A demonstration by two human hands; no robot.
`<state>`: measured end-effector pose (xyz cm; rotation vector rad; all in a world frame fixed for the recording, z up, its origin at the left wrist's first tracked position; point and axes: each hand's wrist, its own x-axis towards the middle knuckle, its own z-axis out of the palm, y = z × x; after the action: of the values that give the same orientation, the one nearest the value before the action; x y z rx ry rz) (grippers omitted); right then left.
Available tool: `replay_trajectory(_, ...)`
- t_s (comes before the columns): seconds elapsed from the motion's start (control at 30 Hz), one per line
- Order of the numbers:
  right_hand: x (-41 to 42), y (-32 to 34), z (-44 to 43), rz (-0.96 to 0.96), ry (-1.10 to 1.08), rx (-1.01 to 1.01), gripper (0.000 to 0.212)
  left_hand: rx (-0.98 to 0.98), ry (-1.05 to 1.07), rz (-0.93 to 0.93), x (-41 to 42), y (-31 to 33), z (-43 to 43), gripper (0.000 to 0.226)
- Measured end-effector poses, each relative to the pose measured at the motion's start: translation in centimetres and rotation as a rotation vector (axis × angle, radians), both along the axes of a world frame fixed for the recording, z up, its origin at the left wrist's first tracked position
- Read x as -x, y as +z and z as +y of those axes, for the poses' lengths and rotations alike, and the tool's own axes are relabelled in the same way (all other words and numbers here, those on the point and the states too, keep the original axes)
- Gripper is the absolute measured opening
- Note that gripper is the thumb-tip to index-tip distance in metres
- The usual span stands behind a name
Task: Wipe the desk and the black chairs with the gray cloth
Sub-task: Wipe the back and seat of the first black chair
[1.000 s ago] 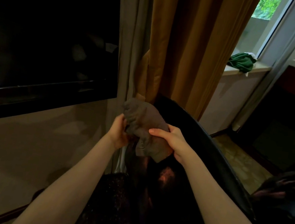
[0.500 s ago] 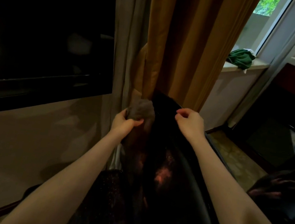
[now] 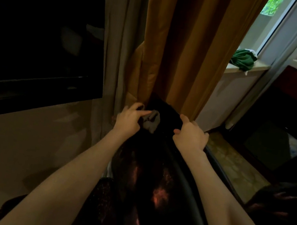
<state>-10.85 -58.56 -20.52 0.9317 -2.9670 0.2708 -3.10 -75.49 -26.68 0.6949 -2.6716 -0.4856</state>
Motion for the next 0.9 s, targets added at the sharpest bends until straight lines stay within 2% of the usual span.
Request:
replay_trajectory(0.07,0.3,-0.3,-0.4,0.034,-0.021,0.003,0.058,0.016,0.001,0.013,0.3,-2.1,0.6,0.062)
replay_trajectory(0.2,0.9,-0.8,-1.0,0.078,-0.044,0.025,0.056,-0.030,0.010,0.187,0.6,-6.0,2.1,0.058)
replay_trajectory(0.37,0.6,-1.4,-0.7,0.116,-0.066,0.024,0.053,-0.052,-0.003,0.200,-1.1,-9.7,2.3,0.052)
replay_trajectory(0.47,0.6,-1.6,-0.7,0.133,-0.059,0.018,0.052,-0.045,0.006,0.065,-3.2,-12.6,2.7,0.043)
replay_trajectory(0.57,0.7,-1.6,-0.6,0.145,-0.052,0.012,0.053,-0.031,-0.097,-0.207,-5.1,-16.5,2.6,0.034)
replay_trajectory(0.63,0.7,-1.5,-0.5,0.151,-0.041,0.010,0.053,-0.025,-0.091,-0.258,-5.8,-19.1,1.3,0.031)
replay_trajectory(0.73,0.5,-1.5,-0.4,0.147,-0.026,0.017,0.054,-0.057,-0.101,-0.381,-6.7,-15.6,-0.1,0.025)
replay_trajectory(0.8,0.3,-1.6,-0.4,0.140,-0.024,0.021,0.054,-0.082,0.048,-0.251,-6.4,-10.7,-0.3,0.033)
replay_trajectory(0.9,0.2,-1.7,-0.5,0.143,-0.023,0.035,0.055,-0.092,0.119,0.009,-4.3,-5.4,-1.5,0.046)
